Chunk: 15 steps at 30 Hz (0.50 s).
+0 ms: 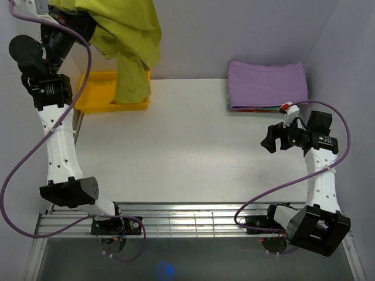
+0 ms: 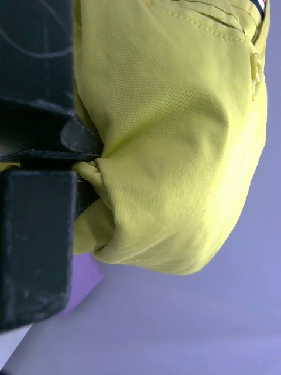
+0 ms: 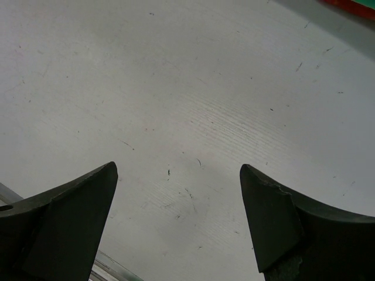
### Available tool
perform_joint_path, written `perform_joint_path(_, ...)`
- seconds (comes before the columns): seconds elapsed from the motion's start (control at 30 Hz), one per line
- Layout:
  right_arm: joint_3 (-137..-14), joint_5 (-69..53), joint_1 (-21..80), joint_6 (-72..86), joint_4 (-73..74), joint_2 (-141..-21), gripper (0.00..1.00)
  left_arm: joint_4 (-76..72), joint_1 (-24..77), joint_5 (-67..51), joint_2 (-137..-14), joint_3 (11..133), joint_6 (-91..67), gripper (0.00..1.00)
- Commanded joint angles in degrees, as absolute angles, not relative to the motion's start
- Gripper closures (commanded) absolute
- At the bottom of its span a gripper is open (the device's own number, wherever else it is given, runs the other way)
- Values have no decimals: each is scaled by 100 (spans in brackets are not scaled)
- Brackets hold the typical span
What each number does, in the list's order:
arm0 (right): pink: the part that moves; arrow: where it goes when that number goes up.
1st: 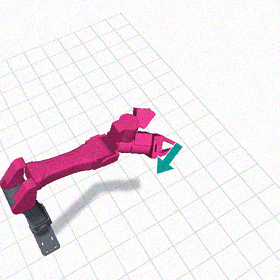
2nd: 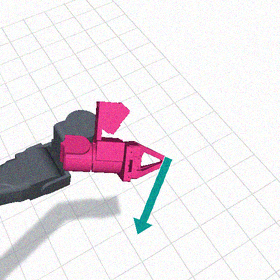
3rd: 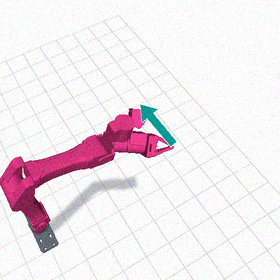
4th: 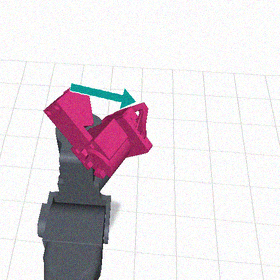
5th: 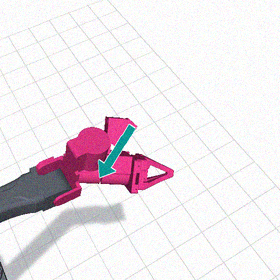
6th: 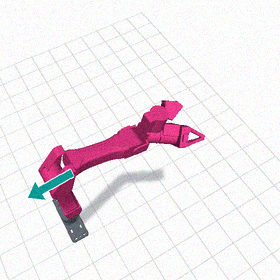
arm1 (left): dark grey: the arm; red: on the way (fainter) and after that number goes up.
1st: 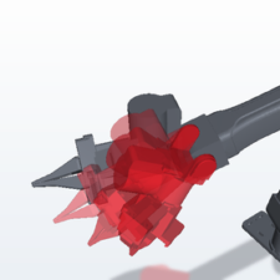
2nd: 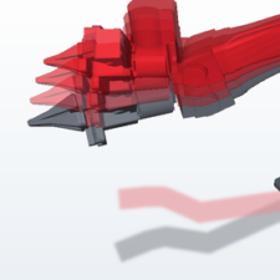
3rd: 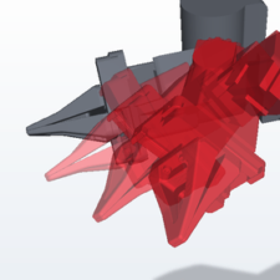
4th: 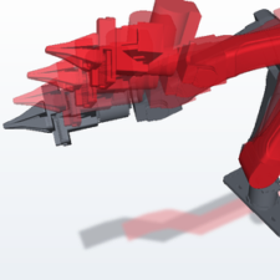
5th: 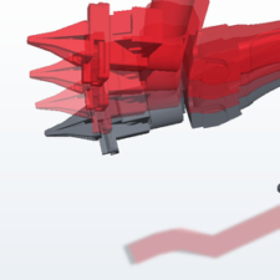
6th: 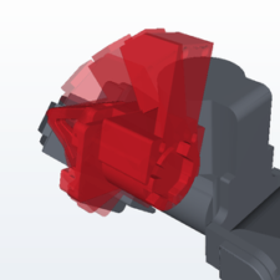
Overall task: Fold and stack the trousers
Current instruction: Move the trousers to the center of the board
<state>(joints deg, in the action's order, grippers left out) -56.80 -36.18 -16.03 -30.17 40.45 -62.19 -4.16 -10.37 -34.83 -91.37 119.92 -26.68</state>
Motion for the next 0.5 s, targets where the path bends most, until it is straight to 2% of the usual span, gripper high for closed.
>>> perform_joint_path(0.0, -5853, -3876, -1591, -2901, 3929, -6100, 10, -800, -914, -4779, -8580, 11158, -3479, 100)
perform_joint_path(0.17, -5897, -4314, -1591, -2953, 4034, -6178, 10, -817, -240, -5983, -7928, 10118, -3692, 100)
perform_joint_path(0.3, -5872, -5245, -1591, -3085, 4140, -6161, 10, -703, 509, -5626, -7629, 9511, -3253, 100)
perform_joint_path(0.33, -5810, -5769, -1582, -3050, 3896, -6039, 10, -694, 571, -5573, -7664, 9553, -3235, 100)
perform_joint_path(0.43, -5249, -6204, -1354, -2191, 2686, -5514, 10, -598, 606, -5467, -8023, 9991, -3383, 100)
perform_joint_path(0.47, -5030, -6162, -1049, -1597, 1480, -5363, 10, -572, 615, -5449, -8216, 10124, -3392, 100)
